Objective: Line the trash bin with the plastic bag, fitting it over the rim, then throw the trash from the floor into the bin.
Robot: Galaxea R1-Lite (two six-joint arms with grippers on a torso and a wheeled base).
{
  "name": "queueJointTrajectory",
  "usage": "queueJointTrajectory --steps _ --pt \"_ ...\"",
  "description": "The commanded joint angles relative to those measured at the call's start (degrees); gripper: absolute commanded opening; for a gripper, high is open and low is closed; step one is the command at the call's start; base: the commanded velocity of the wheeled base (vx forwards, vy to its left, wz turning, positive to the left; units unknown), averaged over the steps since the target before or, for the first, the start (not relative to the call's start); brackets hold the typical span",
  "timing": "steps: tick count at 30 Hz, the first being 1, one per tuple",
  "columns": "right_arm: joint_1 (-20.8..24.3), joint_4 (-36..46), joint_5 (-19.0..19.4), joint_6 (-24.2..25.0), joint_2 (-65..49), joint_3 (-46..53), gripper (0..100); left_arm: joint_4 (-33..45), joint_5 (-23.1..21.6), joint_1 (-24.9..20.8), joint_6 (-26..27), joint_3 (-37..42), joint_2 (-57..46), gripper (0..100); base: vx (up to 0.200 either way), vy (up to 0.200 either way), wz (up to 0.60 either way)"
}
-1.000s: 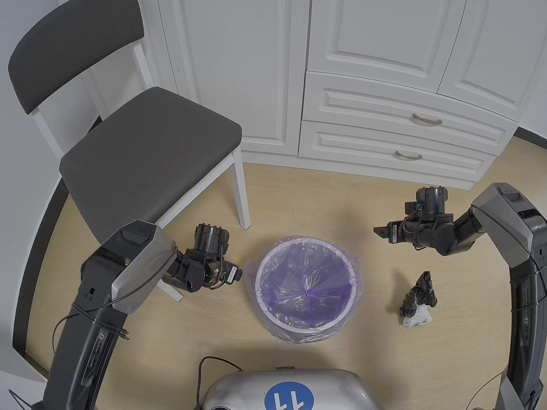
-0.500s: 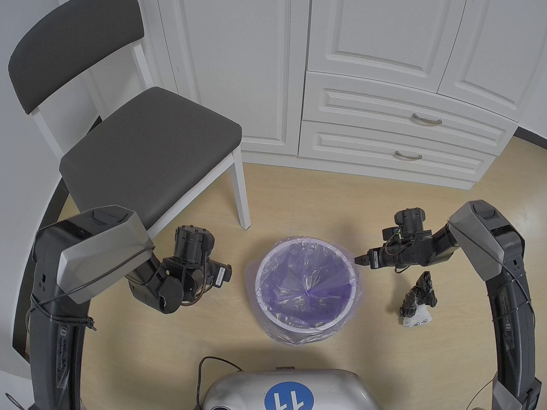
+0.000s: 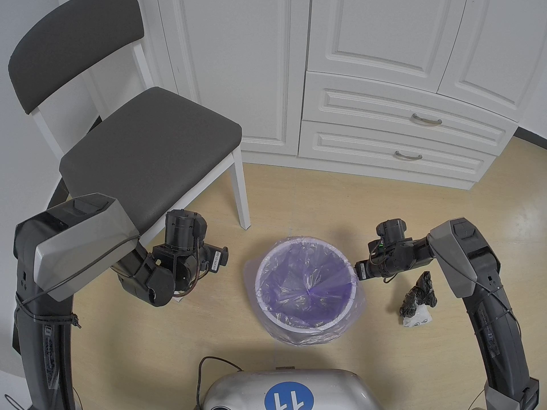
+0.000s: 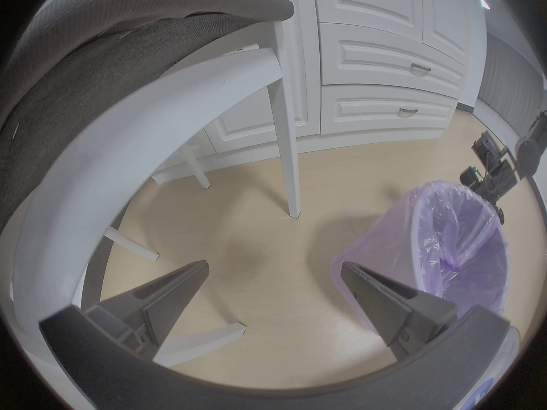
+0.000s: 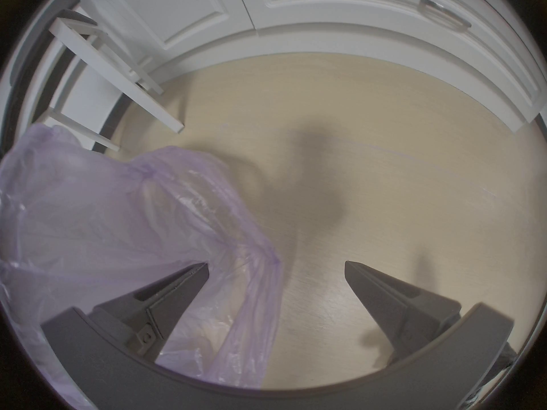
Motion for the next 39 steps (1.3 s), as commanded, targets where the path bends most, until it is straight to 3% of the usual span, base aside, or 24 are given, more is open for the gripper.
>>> queueJointTrajectory --steps 1,9,14,20,24,26,27,28,29,30,32,33,39 --pt "0.11 2.21 -2.47 0.6 5.24 -3.84 100 -0.04 0.01 -0.13 0.02 0.02 -0.76 100 0.0 0.0 0.0" --pt "0.73 -9.04 -2.38 8.07 5.77 -3.84 100 -0.13 0.1 -0.31 -0.33 -0.07 -1.2 100 0.0 0.0 0.0" --pt "0.82 -14.4 -2.38 9.82 6.47 -3.84 100 -1.89 0.1 -0.22 -0.33 0.02 -1.38 100 0.0 0.0 0.0" --pt "-0.24 -14.14 -3.35 13.08 1.99 -3.84 100 -1.89 0.01 0.04 -0.15 0.19 -2.35 100 0.0 0.0 0.0" --pt "-2.26 -9.22 -4.84 9.74 -6.8 0.71 100 -2.07 0.1 0.57 -0.15 0.81 -2.87 100 0.0 0.0 0.0" --pt "-3.58 -8.69 -3.96 3.76 -14.45 11.17 100 -2.07 0.1 1.1 -0.07 1.86 -2.96 100 0.0 0.0 0.0" --pt "-3.58 -8.69 -3.96 3.76 -14.45 11.17 100 -2.07 0.1 1.1 -0.07 1.86 -2.96 100 0.0 0.0 0.0" --pt "-4.02 -9.04 -1.85 -3.54 -18.14 18.2 100 -2.15 0.1 1.36 -0.07 2.3 -3.31 100 0.0 0.0 0.0" --pt "-4.02 -9.04 -1.68 -4.06 -18.31 18.55 100 -2.15 0.1 1.36 -0.07 2.39 -3.31 100 0.0 0.0 0.0" --pt "-4.19 -9.22 0.08 -9.6 -19.02 21.72 100 -2.15 0.1 1.36 -0.07 2.65 -3.4 100 0.0 0.0 0.0" --pt "-4.19 -9.31 0.17 -9.95 -19.02 21.98 100 -2.15 0.1 1.36 -0.07 2.65 -3.4 100 0.0 0.0 0.0" --pt "-4.19 -10.19 0.43 -14.79 -17.79 24.0 100 -2.07 0.1 1.36 -0.24 2.83 -3.49 100 0.0 0.0 0.0" --pt "-4.63 -10.54 1.13 -16.89 -12.95 23.92 100 -3.38 0.1 1.18 -0.24 4.41 -3.4 100 0.0 0.0 0.0"
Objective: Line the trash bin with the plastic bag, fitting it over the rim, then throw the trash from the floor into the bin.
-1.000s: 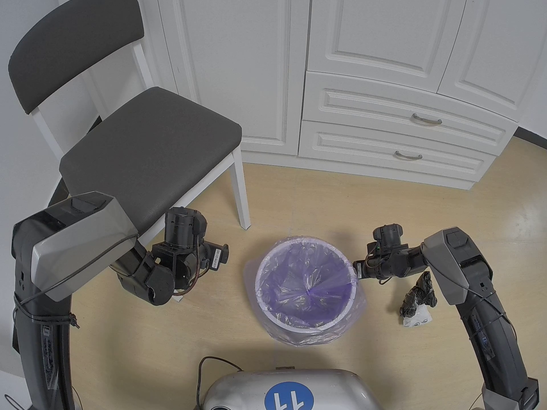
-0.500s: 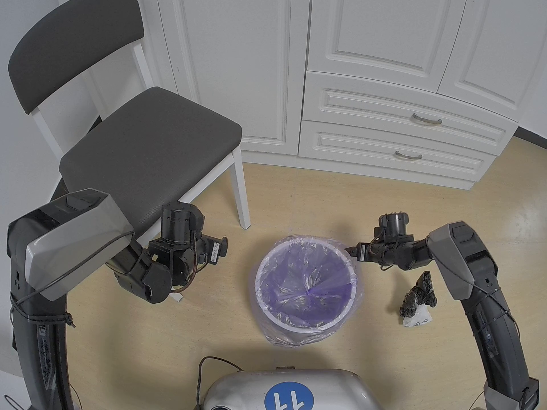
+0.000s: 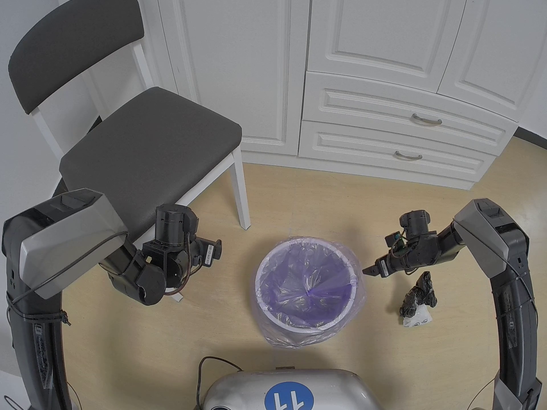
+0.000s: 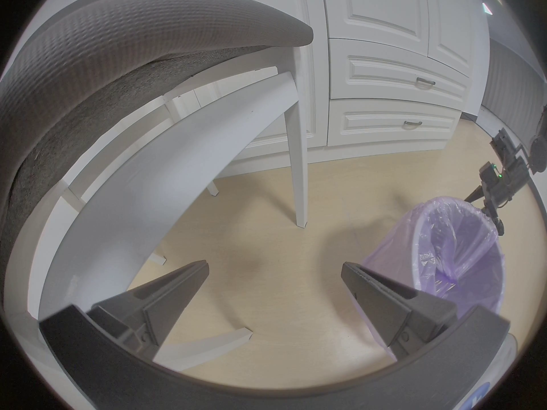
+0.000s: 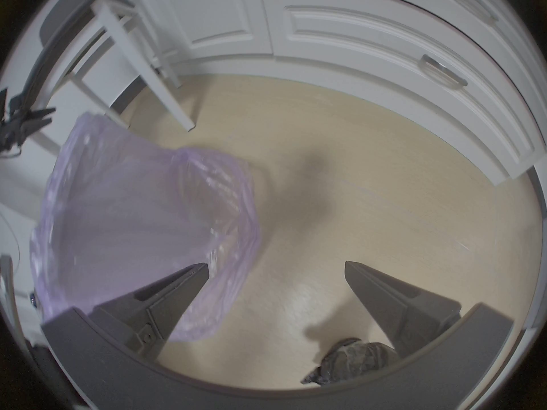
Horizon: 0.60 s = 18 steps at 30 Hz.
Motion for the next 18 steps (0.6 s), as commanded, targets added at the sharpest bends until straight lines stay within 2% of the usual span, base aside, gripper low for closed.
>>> queueJointTrajectory --steps 1,3,10,18 --pt "-0.99 0.45 2.24 -2.38 0.29 3.0 100 -1.65 0.04 0.18 0.08 1.7 -0.08 100 0.0 0.0 0.0" --pt "-0.99 0.71 4.43 -1.94 1.17 1.51 100 -2.26 0.04 0.18 0.16 1.7 0.1 100 0.0 0.0 0.0" --pt "-0.55 1.94 5.58 0.96 7.41 -5.96 100 -2.53 -0.05 0.01 0.25 1.17 0.62 100 0.0 0.0 0.0" --pt "2.17 18.29 5.66 -0.45 14.53 -22.05 100 -2.61 -0.05 0.45 0.43 1.17 0.54 100 0.0 0.0 0.0"
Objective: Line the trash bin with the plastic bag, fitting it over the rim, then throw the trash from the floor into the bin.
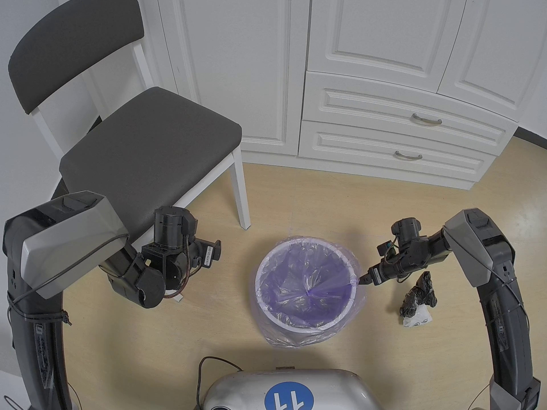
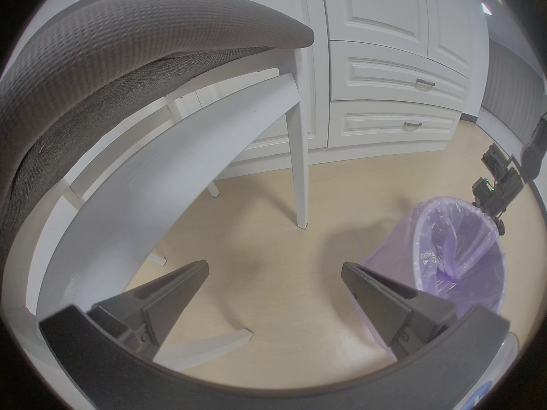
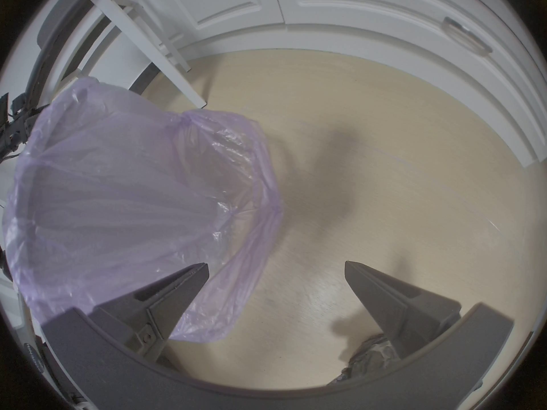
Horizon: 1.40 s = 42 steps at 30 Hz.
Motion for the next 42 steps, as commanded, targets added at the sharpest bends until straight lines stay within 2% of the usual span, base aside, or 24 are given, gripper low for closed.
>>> queueJointTrajectory --steps 1,7,12,13,16,19,22,25,30,34,36,39,40,41,42 --pt "2.22 9.63 -0.41 -2.25 9.14 -13.08 100 -0.09 0.01 0.31 0.15 -0.1 0.18 100 0.0 0.0 0.0" --pt "2.48 6.73 -1.11 -3.48 11.25 -13.08 100 -0.09 0.01 0.31 0.06 -0.1 0.09 100 0.0 0.0 0.0" --pt "2.39 1.19 -1.03 -0.06 11.87 -13.08 100 -0.88 0.01 0.23 0.06 -0.19 0.27 100 0.0 0.0 0.0" --pt "2.57 -4.61 -1.2 4.34 12.66 -13.08 100 -1.67 0.01 0.23 0.15 -0.1 0.27 100 0.0 0.0 0.0" --pt "3.19 -12.43 -1.47 11.19 13.28 -13.08 100 -1.67 0.01 0.23 0.15 -0.1 0.09 100 0.0 0.0 0.0" --pt "3.19 -14.37 -1.29 14.62 13.36 -13.08 100 -1.76 0.01 0.23 0.15 -0.1 -0.08 100 0.0 0.0 0.0" --pt "3.45 -20.08 -1.2 22.09 13.36 -13.08 100 -2.64 0.01 0.23 0.06 -0.1 0.18 100 0.0 0.0 0.0" --pt "3.8 -22.98 -1.47 25.61 13.28 -13.08 100 -4.04 0.01 0.14 0.15 0.16 0.45 100 0.0 0.0 0.0" --pt "3.19 -21.84 -2.7 25.34 12.13 -13.08 100 -2.99 0.19 -0.39 0.24 1.04 -0.26 100 0.0 0.0 0.0" --pt "0.9 -19.46 0.29 23.06 1.5 -3.43 100 -2.11 1.51 -1.88 0.5 2.71 -2.1 100 0.0 0.0 0.0" --pt "-0.15 -19.2 4.51 19.28 -4.57 4.39 100 -2.2 1.51 -1.88 0.41 2.8 -2.63 100 0.0 0.0 0.0" --pt "-0.42 -17.53 4.42 14.27 -10.37 9.31 100 -2.29 1.51 -1.71 0.06 3.33 -3.25 100 0.0 0.0 0.0" --pt "0.02 -15.42 4.07 10.67 -15.82 14.15 100 -2.29 1.51 -1.71 -0.03 4.73 -4.65 100 0.0 0.0 0.0" --pt "0.11 -15.16 3.9 10.23 -16.7 14.94 100 -2.29 1.51 -1.71 -0.12 5.17 -5.0 100 0.0 0.0 0.0" --pt "0.64 -14.54 2.93 8.29 -21.35 19.86 100 -2.29 1.42 -1.71 -0.12 7.63 -7.02 100 0.0 0.0 0.0"
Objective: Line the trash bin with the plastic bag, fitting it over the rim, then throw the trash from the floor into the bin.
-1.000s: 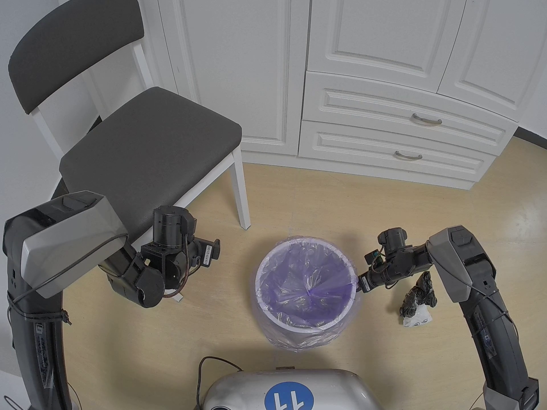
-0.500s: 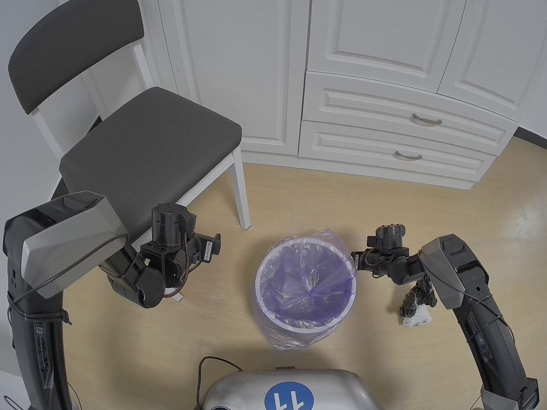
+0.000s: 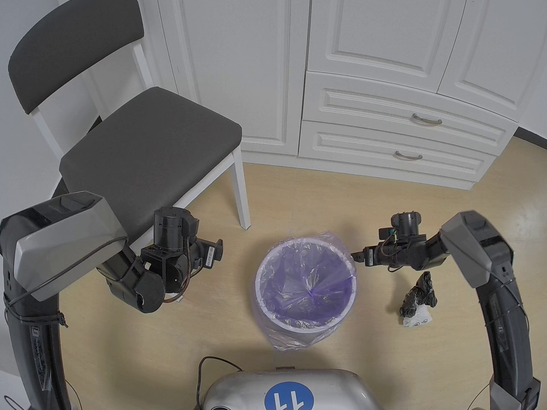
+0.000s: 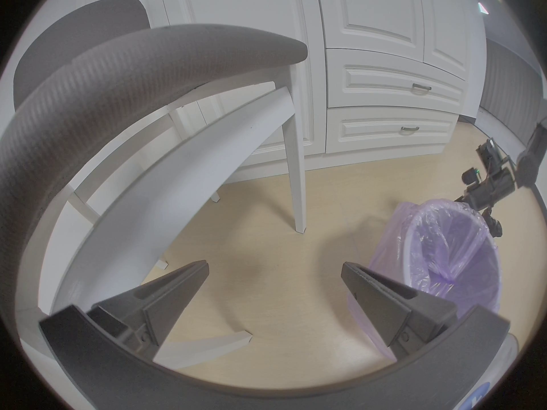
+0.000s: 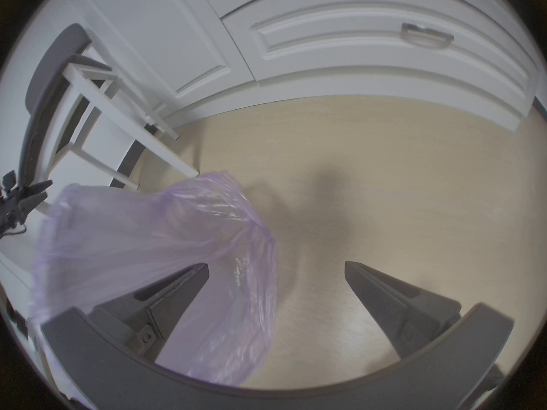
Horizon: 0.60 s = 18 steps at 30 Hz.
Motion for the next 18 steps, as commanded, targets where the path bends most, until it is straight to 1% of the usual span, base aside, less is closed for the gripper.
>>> queueJointTrajectory --steps 1,3,5,6,7,8,9,11,13,14,16,17,18 --pt "0.06 3.95 0.08 -10.16 -24.13 21.49 100 0.13 0.12 -0.39 -0.38 6.56 -6.76 100 0.0 0.0 0.0" --pt "1.37 2.98 -2.64 -10.77 -27.21 26.5 100 0.13 -0.23 -0.57 -0.47 9.63 -9.13 100 0.0 0.0 0.0" --pt "1.9 -0.1 -5.37 -10.51 -29.31 31.42 100 -0.31 -0.32 -1.01 -0.56 12.8 -11.51 100 0.0 0.0 0.0" --pt "2.08 -1.86 -6.07 -10.51 -30.19 33.62 100 -0.4 -0.32 -1.45 -0.65 14.03 -12.39 100 0.0 0.0 0.0" --pt "2.08 -5.37 -6.78 -10.16 -31.78 37.4 100 -0.49 -0.41 -2.24 -1.17 16.14 -14.14 100 0.0 0.0 0.0" --pt "2.08 -5.37 -6.78 -10.16 -31.78 37.4 100 -0.49 -0.41 -2.24 -1.17 16.14 -14.14 100 0.0 0.0 0.0" --pt "2.08 -12.31 -7.3 -9.1 -34.85 44.96 100 -0.66 -0.41 -3.38 -3.55 19.83 -17.31 100 0.0 0.0 0.0" --pt "1.64 -17.41 -9.06 -9.02 -37.31 50.76 100 -0.75 -0.32 -4.35 -5.22 22.73 -19.86 100 0.0 0.0 0.0" --pt "1.64 -17.76 -9.24 -9.02 -37.49 51.2 100 -0.75 -0.32 -4.35 -5.31 22.99 -20.12 100 0.0 0.0 0.0" --pt "1.37 -24.79 -14.6 -9.1 -41.18 57.88 100 -1.63 -0.41 -4.26 -6.27 26.42 -23.55 100 0.0 0.0 0.0" --pt "1.37 -25.76 -15.21 -9.19 -41.44 58.32 100 -1.72 -0.41 -4.26 -6.36 26.77 -23.99 100 0.0 0.0 0.0" --pt "0.93 -30.42 -17.06 -9.19 -42.06 59.46 100 -2.25 -0.32 -4.43 -6.89 29.41 -25.48 100 0.0 0.0 0.0" --pt "0.32 -32.27 -17.94 -9.19 -42.15 59.64 100 -2.95 -0.32 -4.61 -6.98 31.25 -26.1 100 0.0 0.0 0.0"
